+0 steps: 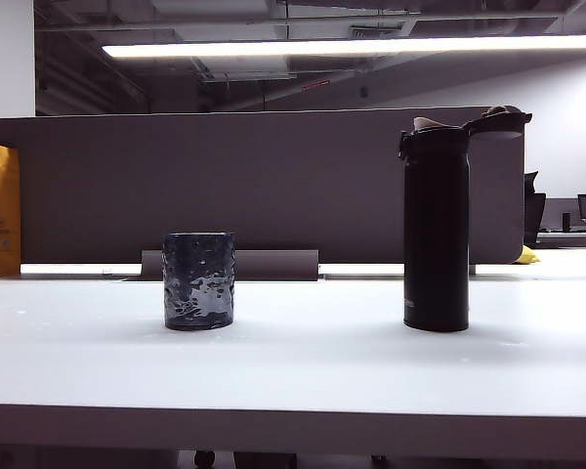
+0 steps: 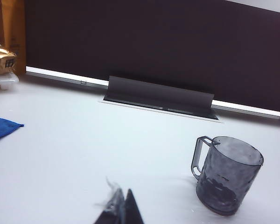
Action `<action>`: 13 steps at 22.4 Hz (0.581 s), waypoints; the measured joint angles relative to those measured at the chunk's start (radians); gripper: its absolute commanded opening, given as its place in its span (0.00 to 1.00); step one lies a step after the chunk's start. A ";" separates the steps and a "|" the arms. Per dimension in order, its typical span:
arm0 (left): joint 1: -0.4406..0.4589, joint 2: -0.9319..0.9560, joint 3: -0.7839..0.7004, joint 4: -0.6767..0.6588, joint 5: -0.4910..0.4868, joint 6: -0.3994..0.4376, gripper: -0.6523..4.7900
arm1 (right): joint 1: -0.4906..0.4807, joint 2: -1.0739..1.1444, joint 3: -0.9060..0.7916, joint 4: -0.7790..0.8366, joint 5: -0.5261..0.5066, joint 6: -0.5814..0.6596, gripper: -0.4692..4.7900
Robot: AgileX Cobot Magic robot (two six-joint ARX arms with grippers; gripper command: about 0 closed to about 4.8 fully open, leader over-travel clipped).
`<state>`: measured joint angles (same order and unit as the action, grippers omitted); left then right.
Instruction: Pick up the black thermos, pour some water into the cup, then place the black thermos back on the table.
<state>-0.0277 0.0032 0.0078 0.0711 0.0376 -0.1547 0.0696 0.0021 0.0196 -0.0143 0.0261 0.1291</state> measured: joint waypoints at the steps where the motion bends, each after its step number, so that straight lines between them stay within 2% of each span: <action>1: 0.000 0.000 0.000 0.000 0.000 0.000 0.11 | 0.000 0.000 0.000 0.000 0.000 -0.004 0.09; 6: 0.000 0.000 0.000 -0.038 0.000 0.001 0.11 | 0.000 0.000 0.000 -0.002 0.019 -0.008 0.09; 13: 0.000 0.000 0.001 -0.023 0.009 0.000 0.11 | 0.000 0.000 0.000 -0.002 0.020 -0.010 0.09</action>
<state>-0.0277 0.0032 0.0090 0.0486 0.0463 -0.1543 0.0700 0.0017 0.0200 -0.0162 0.0460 0.1196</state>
